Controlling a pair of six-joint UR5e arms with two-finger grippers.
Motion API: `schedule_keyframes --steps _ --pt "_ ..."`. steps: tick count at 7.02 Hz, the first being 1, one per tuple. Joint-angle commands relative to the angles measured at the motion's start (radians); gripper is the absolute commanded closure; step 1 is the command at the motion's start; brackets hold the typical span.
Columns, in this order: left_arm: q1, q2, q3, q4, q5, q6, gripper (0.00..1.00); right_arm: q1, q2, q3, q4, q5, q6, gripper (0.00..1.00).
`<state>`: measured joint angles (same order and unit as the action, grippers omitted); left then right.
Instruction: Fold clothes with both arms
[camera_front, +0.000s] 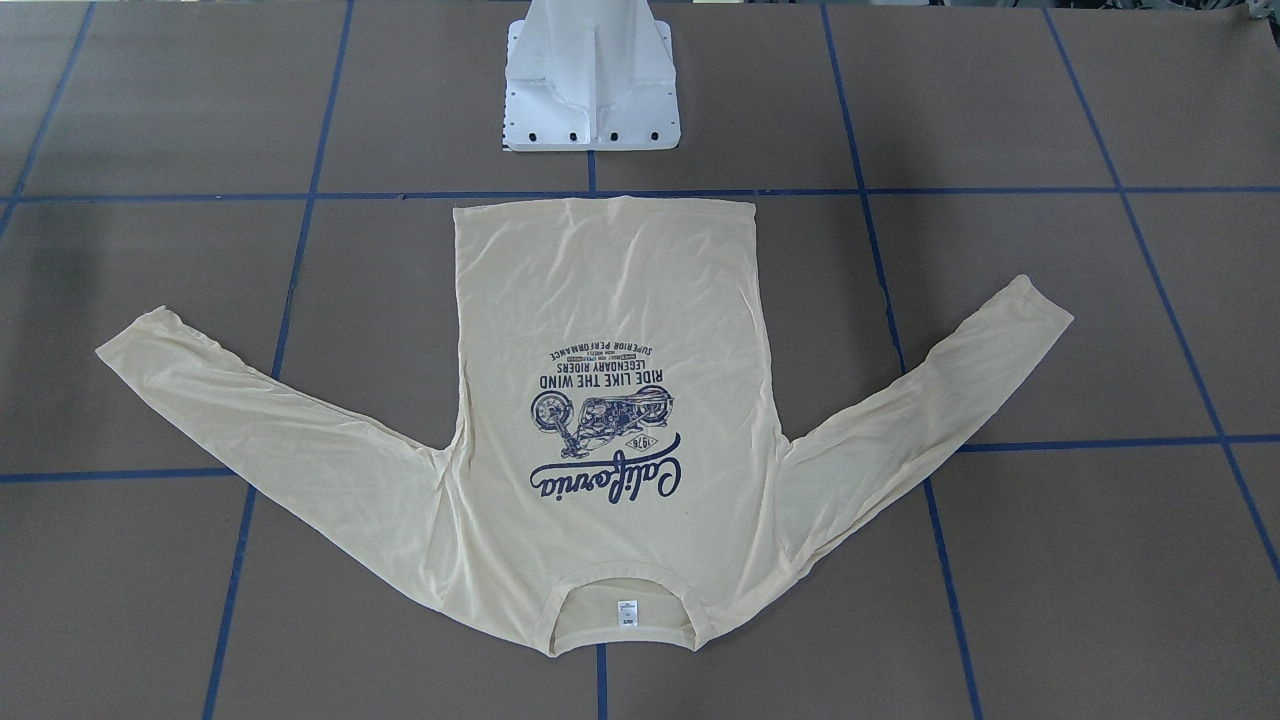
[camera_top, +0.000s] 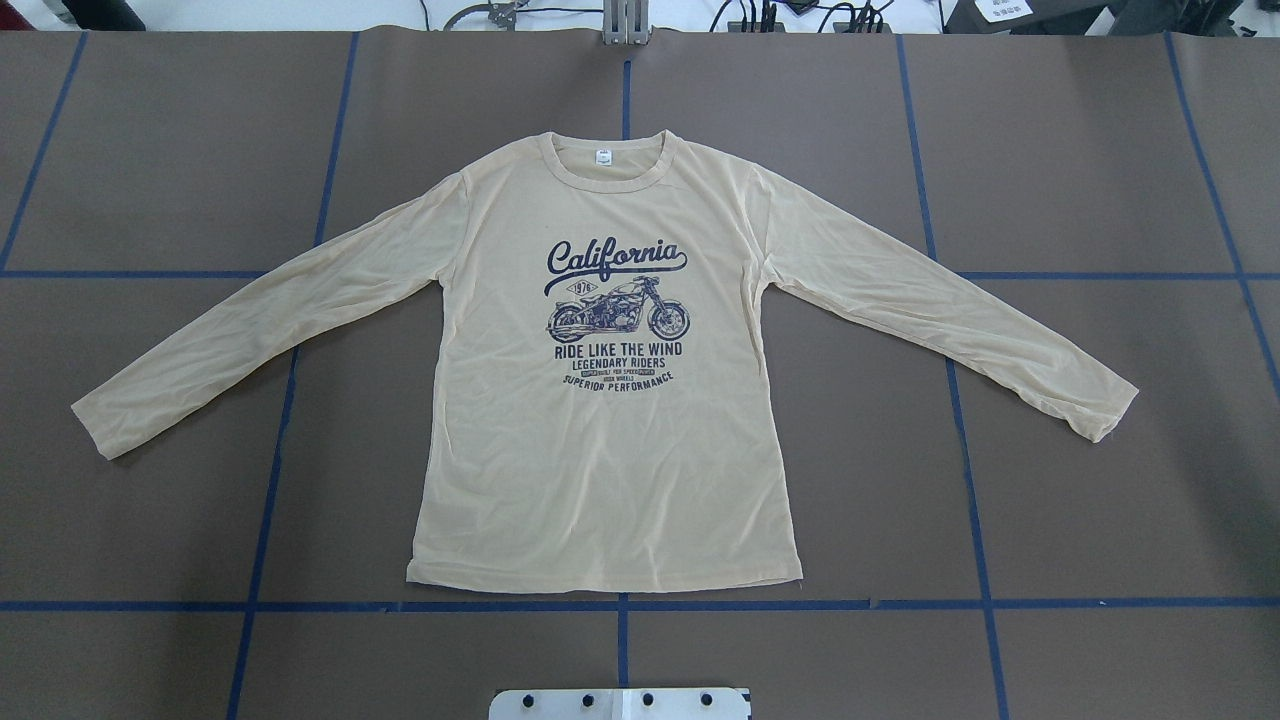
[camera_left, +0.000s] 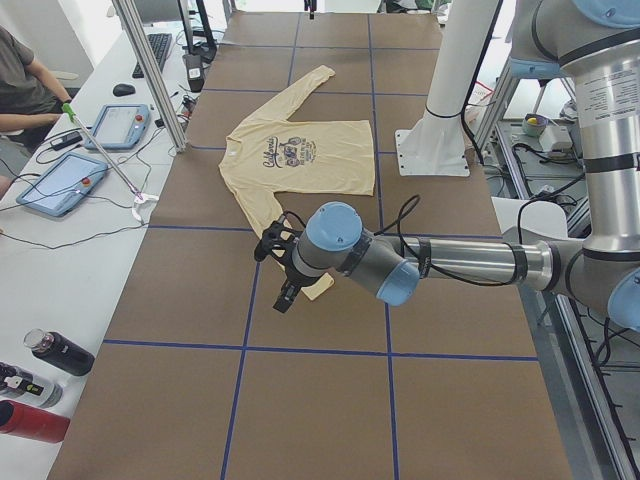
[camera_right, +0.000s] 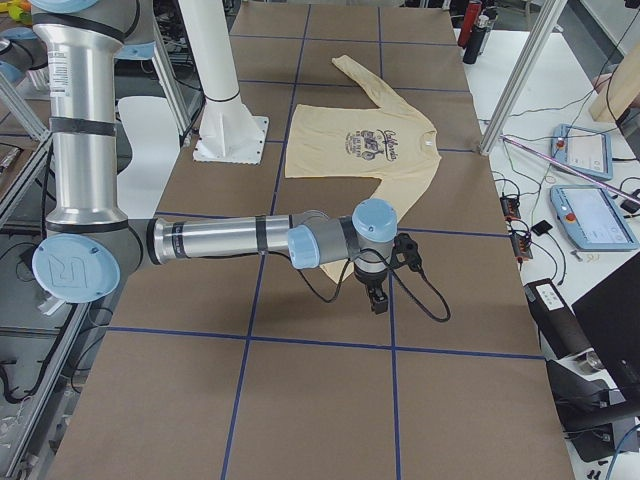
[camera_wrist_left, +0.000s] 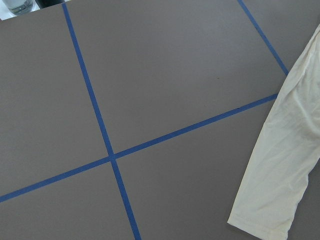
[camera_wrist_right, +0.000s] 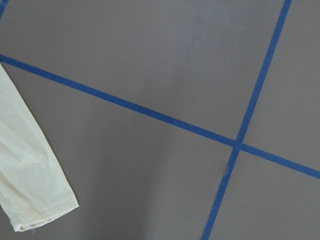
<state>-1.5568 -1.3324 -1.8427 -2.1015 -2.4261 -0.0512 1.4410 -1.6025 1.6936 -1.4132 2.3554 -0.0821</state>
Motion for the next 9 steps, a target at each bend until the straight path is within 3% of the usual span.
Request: schedule_keyframes --steps 1,3,4,6,8,9 --pt "0.001 -0.001 -0.001 0.0 -0.001 0.001 0.0 -0.002 -0.007 -0.003 0.01 0.008 -0.002 0.0" --pt "0.001 -0.002 0.011 0.001 -0.004 -0.004 0.0 -0.094 -0.007 0.001 0.014 0.057 0.052 0.0" --pt "0.001 -0.005 0.02 0.0 -0.005 -0.004 0.0 -0.167 -0.004 0.004 0.063 0.058 0.208 0.0" --pt "0.003 -0.005 0.02 0.0 -0.007 0.001 0.0 -0.287 -0.005 -0.006 0.236 0.032 0.725 0.0" --pt "0.003 -0.005 0.022 -0.023 -0.008 -0.006 0.0 -0.442 -0.016 -0.047 0.478 -0.092 1.174 0.0" --pt "0.004 -0.008 0.029 -0.029 -0.008 -0.006 0.01 -0.48 -0.02 -0.08 0.573 -0.134 1.267 0.01"
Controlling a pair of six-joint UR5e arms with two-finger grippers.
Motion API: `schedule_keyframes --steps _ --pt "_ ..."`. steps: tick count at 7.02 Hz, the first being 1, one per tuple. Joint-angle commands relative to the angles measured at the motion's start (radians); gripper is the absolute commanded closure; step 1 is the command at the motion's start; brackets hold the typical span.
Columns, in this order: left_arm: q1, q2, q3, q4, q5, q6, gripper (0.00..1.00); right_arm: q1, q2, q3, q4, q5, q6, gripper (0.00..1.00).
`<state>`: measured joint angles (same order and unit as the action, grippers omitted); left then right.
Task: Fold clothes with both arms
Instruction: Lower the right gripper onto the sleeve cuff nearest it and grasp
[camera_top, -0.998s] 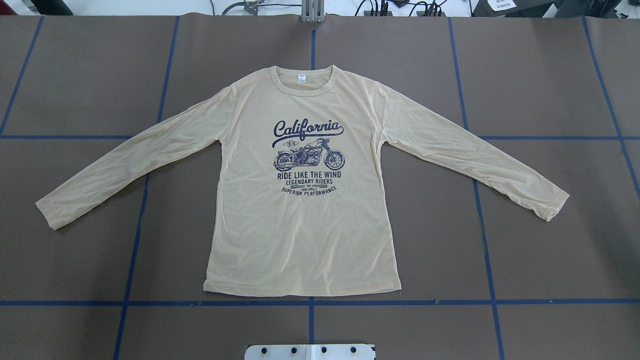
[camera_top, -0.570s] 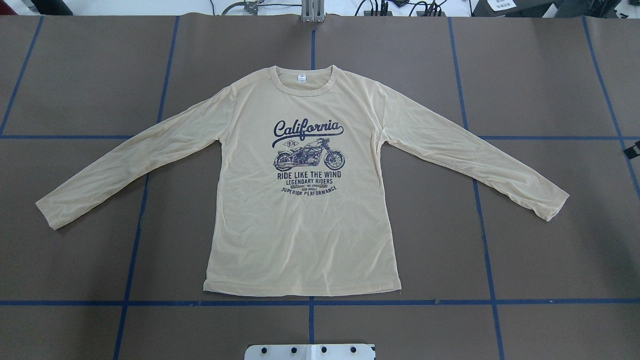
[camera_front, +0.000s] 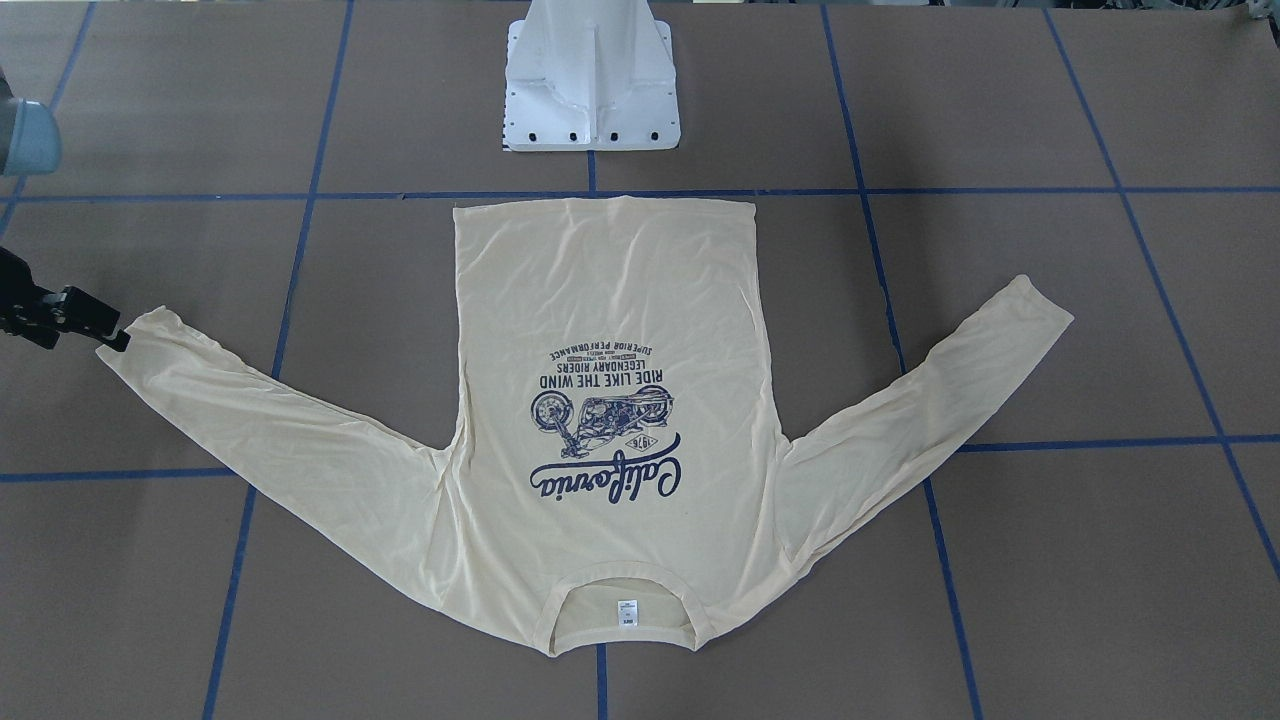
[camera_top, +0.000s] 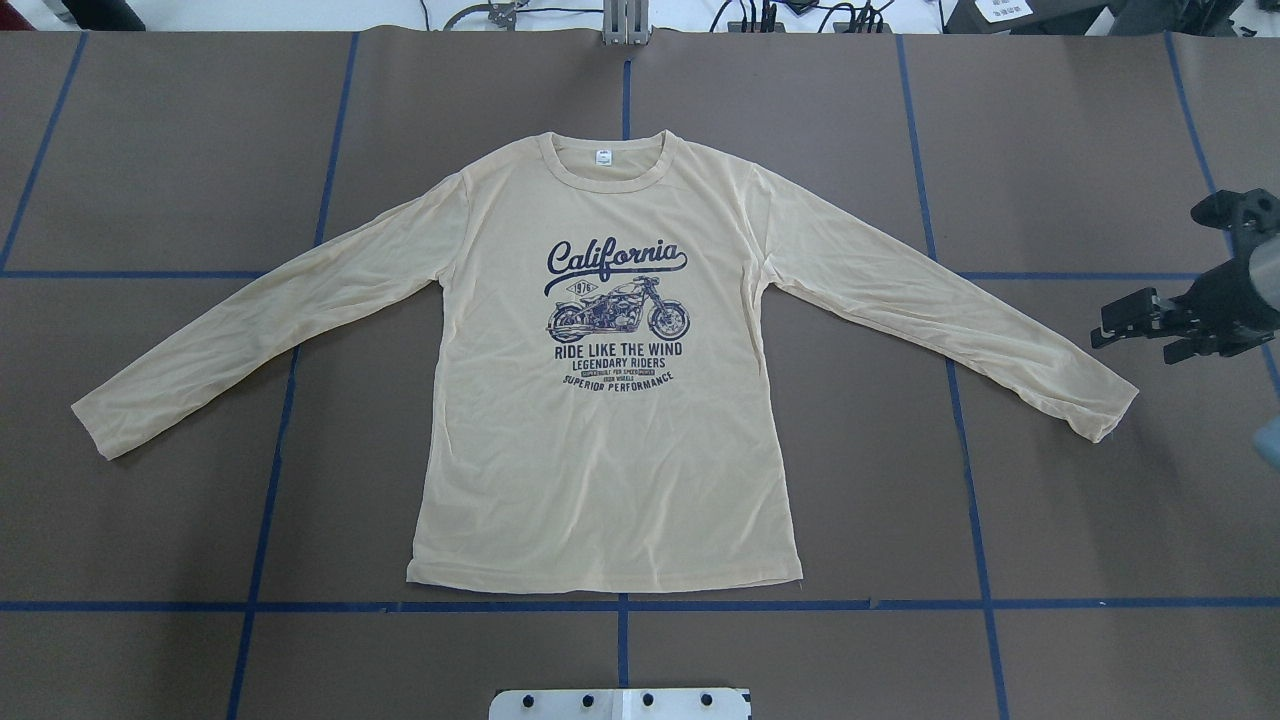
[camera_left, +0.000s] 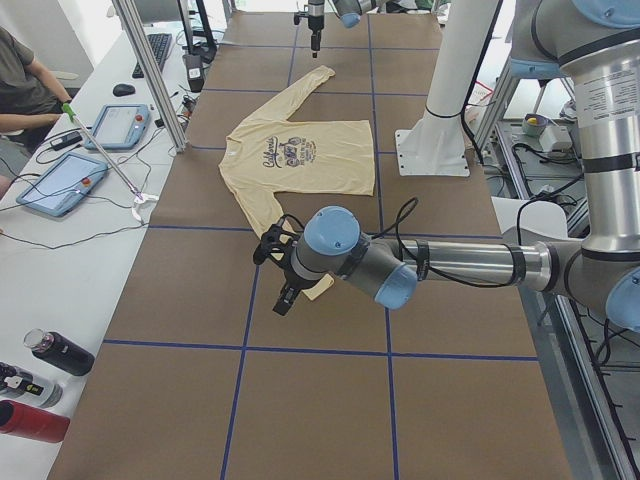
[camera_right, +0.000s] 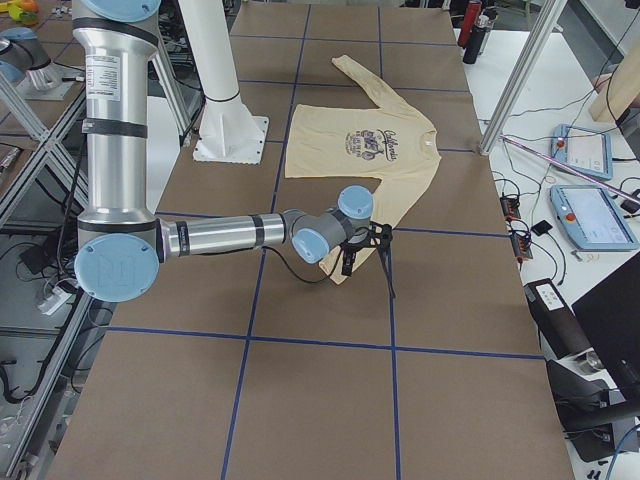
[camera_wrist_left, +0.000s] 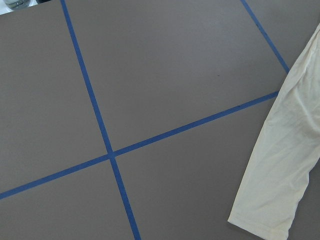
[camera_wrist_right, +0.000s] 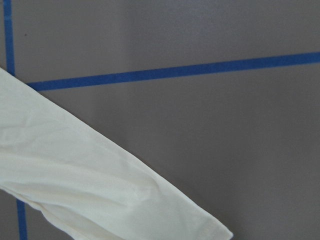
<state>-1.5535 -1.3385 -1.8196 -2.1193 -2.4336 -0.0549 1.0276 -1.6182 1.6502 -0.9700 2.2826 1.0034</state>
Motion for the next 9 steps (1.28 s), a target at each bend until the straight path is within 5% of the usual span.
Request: schedule_keyframes --steps 1,9 --pt "0.004 -0.002 0.011 -0.011 -0.001 -0.002 0.01 -0.067 -0.018 -0.065 0.149 -0.061 0.187 0.02" --pt "0.004 -0.001 0.009 -0.054 -0.004 -0.026 0.0 -0.066 -0.068 -0.073 0.148 -0.083 0.184 0.3"
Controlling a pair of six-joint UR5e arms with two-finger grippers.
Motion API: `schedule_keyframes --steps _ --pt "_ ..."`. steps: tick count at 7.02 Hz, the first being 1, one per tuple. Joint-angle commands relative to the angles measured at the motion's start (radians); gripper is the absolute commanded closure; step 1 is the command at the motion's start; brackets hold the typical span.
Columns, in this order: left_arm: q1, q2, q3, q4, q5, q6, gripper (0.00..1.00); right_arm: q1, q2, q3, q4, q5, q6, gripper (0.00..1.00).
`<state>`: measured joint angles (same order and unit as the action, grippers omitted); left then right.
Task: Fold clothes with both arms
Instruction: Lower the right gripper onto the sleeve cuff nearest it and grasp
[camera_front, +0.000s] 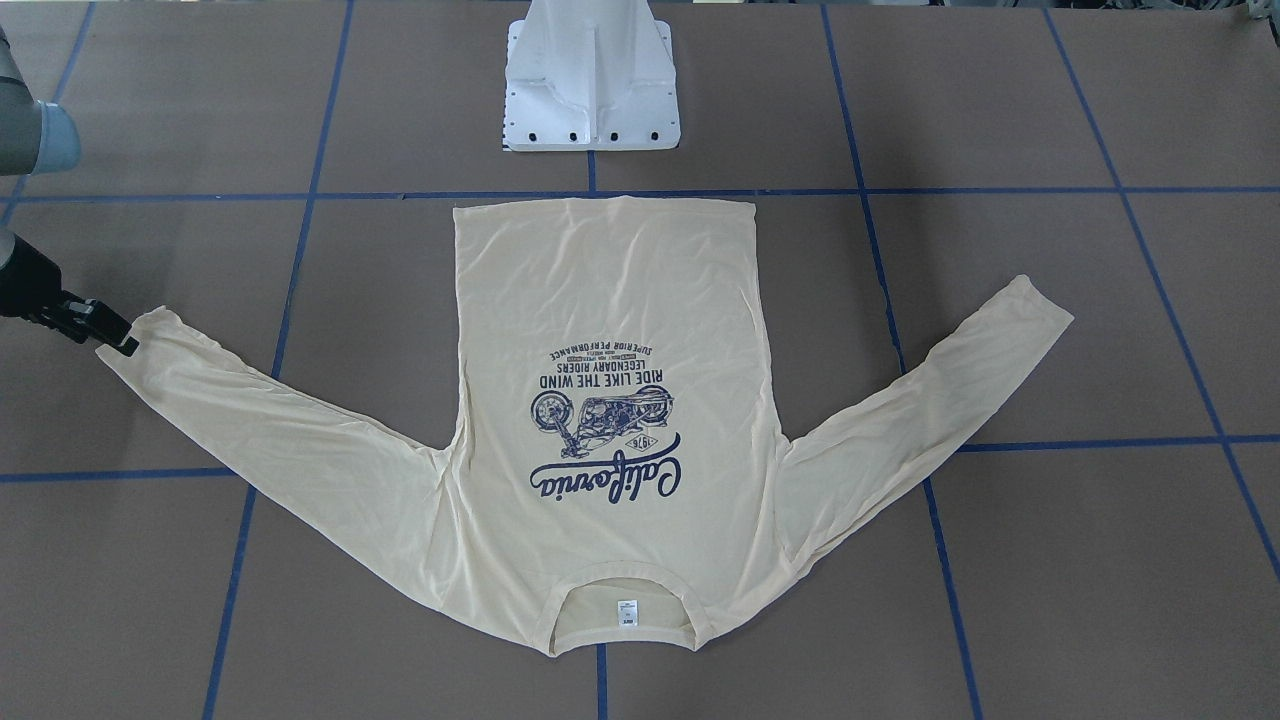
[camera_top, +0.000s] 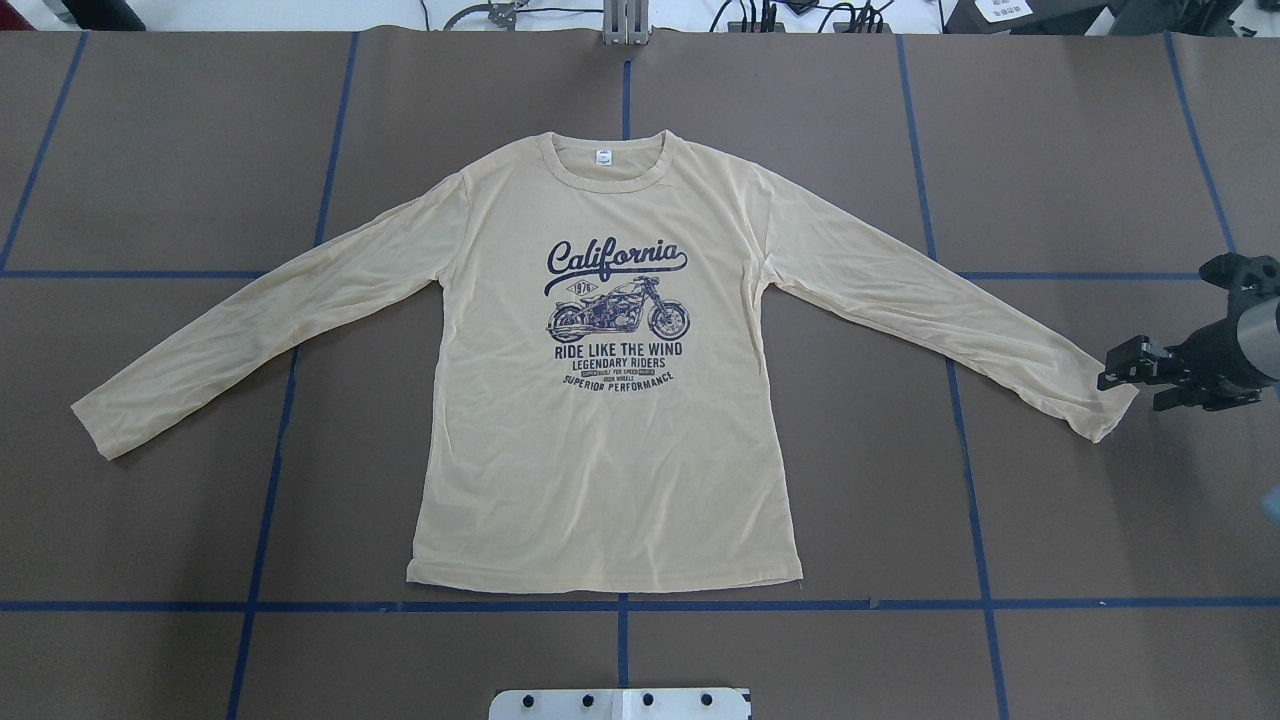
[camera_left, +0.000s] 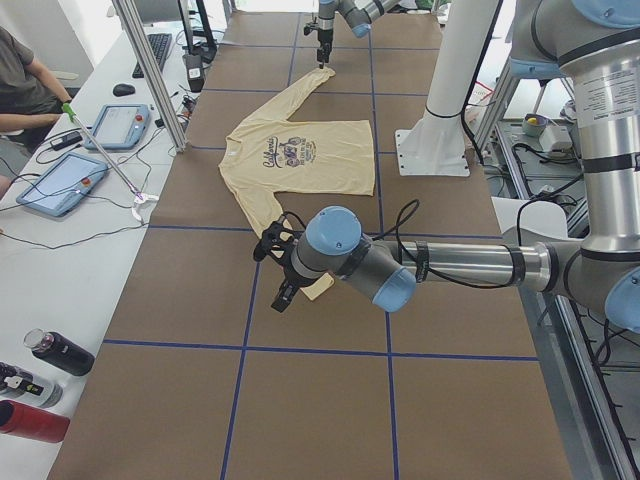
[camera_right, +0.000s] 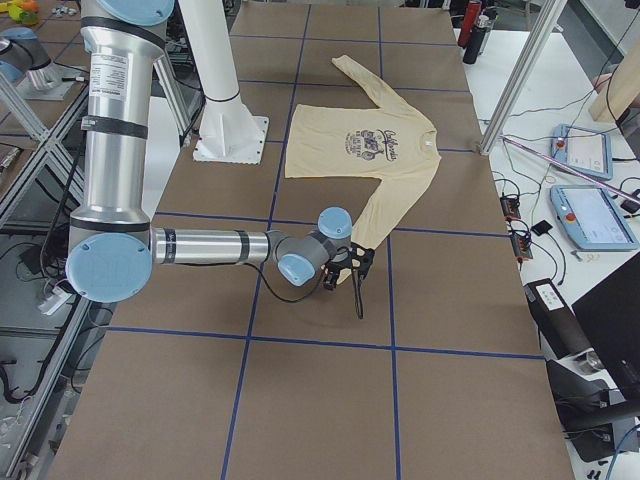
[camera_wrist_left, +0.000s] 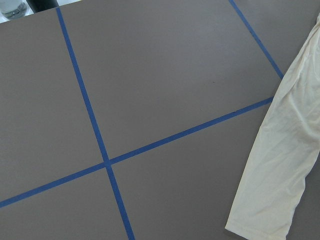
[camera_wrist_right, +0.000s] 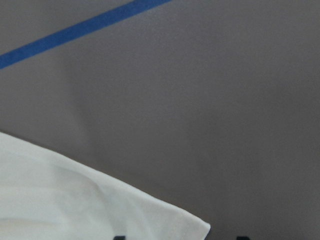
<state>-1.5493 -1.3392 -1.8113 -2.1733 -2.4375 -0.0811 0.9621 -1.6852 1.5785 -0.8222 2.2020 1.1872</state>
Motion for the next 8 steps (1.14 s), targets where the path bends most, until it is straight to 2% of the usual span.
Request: schedule_keyframes --steps 1,5,8 --pt "0.0 0.0 0.0 -0.002 0.0 0.0 0.0 0.0 0.001 -0.005 0.0 -0.002 0.0 0.3" --pt "0.0 0.0 0.001 -0.002 0.002 0.0 0.0 0.0 0.001 -0.005 0.0 -0.027 0.002 0.3" --pt "-0.002 0.002 0.001 -0.002 0.002 0.001 0.0 0.0 0.001 -0.005 0.0 -0.036 0.002 0.39"
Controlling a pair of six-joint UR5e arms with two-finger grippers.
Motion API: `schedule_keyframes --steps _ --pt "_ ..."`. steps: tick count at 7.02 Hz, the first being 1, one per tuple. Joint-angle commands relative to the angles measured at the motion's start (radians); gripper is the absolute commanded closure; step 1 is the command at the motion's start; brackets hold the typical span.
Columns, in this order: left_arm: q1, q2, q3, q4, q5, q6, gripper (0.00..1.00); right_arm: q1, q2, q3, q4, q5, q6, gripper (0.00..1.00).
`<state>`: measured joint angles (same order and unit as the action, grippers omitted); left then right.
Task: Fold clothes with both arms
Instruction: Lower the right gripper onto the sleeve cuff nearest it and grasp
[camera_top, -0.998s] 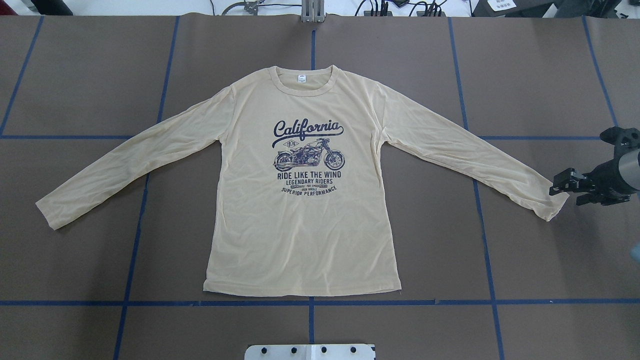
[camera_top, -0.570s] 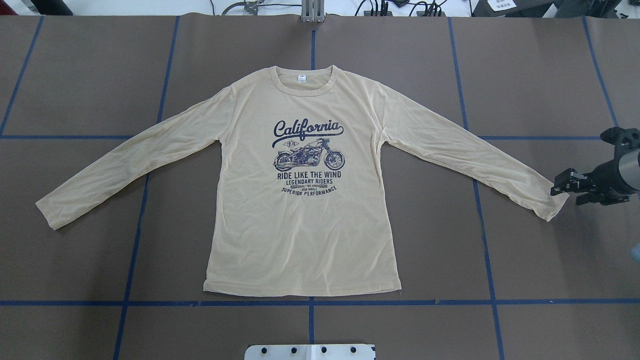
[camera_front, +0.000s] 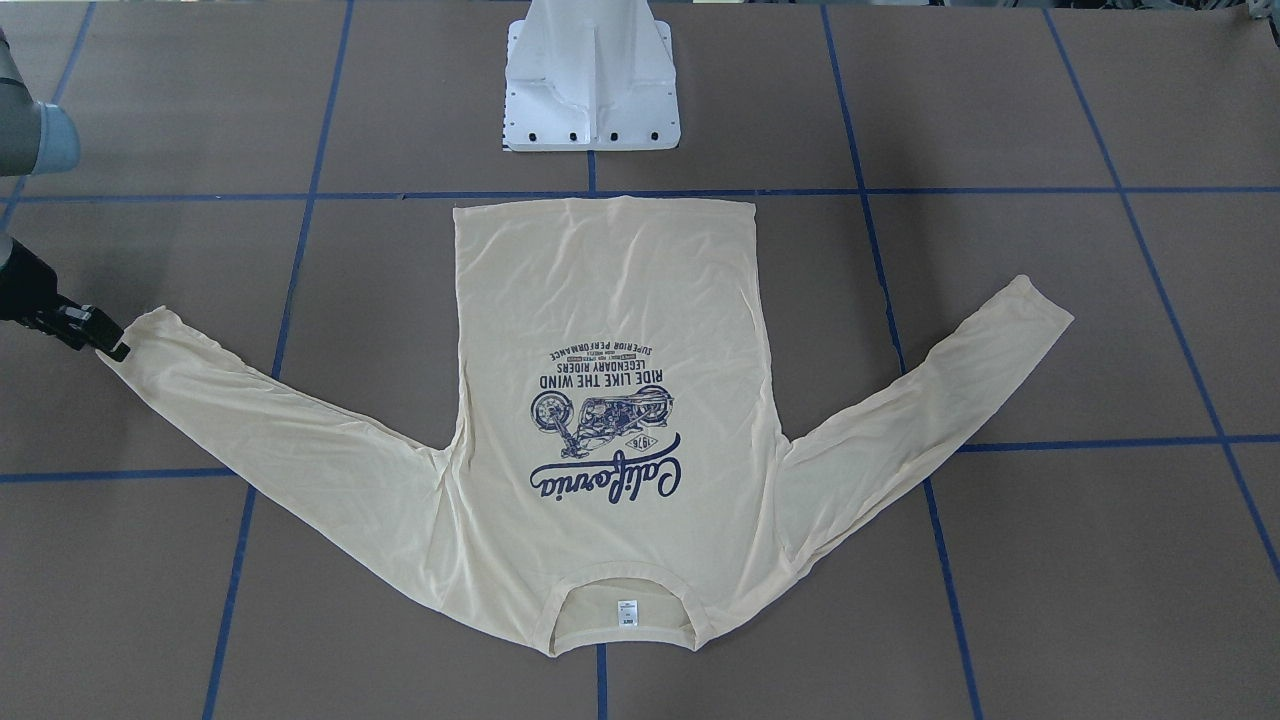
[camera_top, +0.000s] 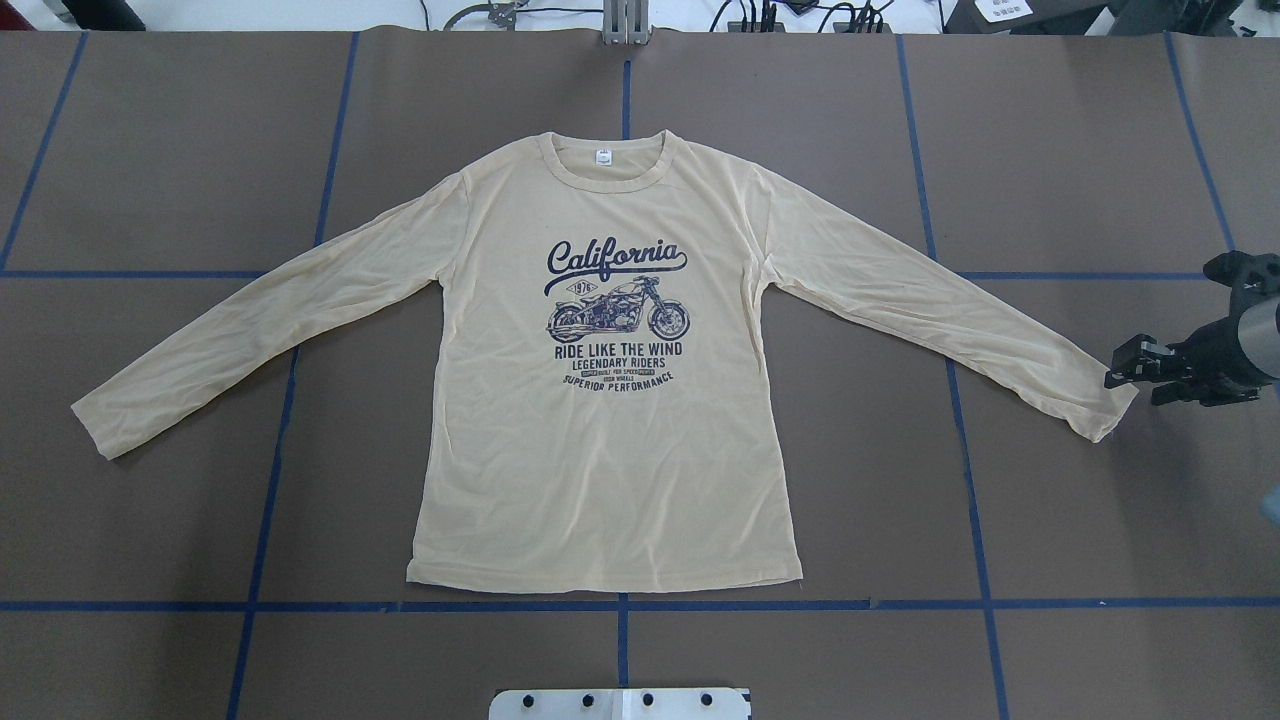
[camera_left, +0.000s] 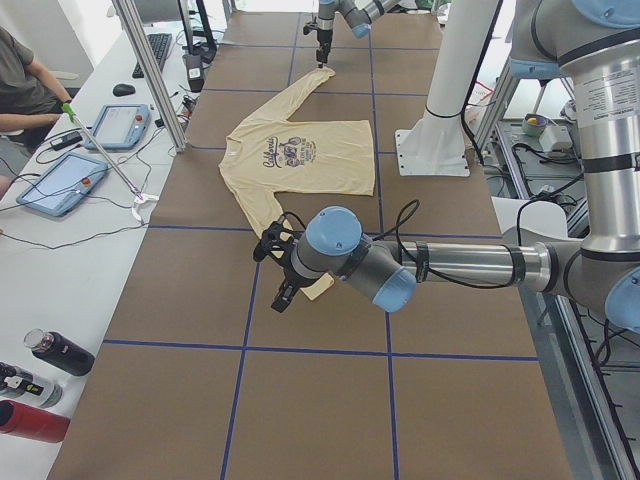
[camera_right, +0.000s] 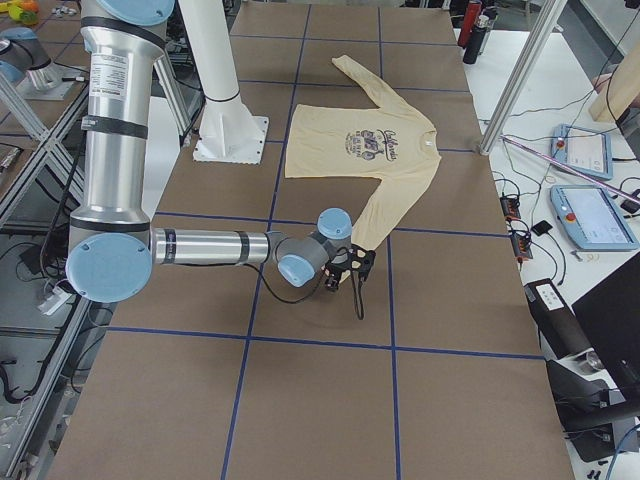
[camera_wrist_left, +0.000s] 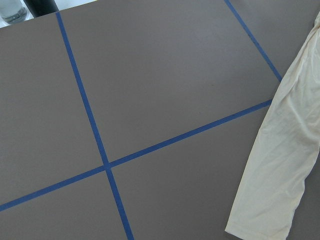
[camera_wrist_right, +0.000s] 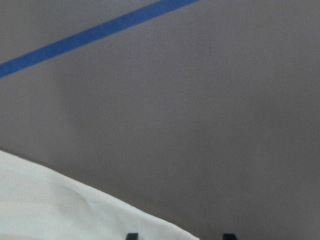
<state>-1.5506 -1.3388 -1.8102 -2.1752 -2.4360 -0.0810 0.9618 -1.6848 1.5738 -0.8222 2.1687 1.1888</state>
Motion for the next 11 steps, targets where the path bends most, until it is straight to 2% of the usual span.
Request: schedule_keyframes --steps 1,5,6,8,9,11 --pt "0.0 0.001 0.0 0.0 0.0 0.001 0.0 0.0 -0.001 0.002 0.0 -0.004 0.0 0.39" --pt "0.0 0.001 -0.001 -0.002 0.0 0.0 0.0 0.0 -0.001 -0.005 -0.002 -0.004 0.002 0.4" --pt "0.0 0.001 -0.001 -0.002 0.0 0.0 0.0 0.0 -0.001 -0.005 0.0 -0.004 0.002 0.49" --pt "0.0 0.001 -0.003 -0.002 0.0 0.0 0.0 0.0 -0.003 -0.005 -0.002 -0.004 0.003 0.96" --pt "0.0 0.001 -0.001 -0.002 0.0 0.0 0.0 0.002 -0.003 -0.003 -0.002 -0.001 0.003 1.0" --pt "0.0 0.001 -0.008 0.0 -0.001 -0.002 0.0 0.008 -0.013 0.044 -0.003 0.013 0.003 1.0"
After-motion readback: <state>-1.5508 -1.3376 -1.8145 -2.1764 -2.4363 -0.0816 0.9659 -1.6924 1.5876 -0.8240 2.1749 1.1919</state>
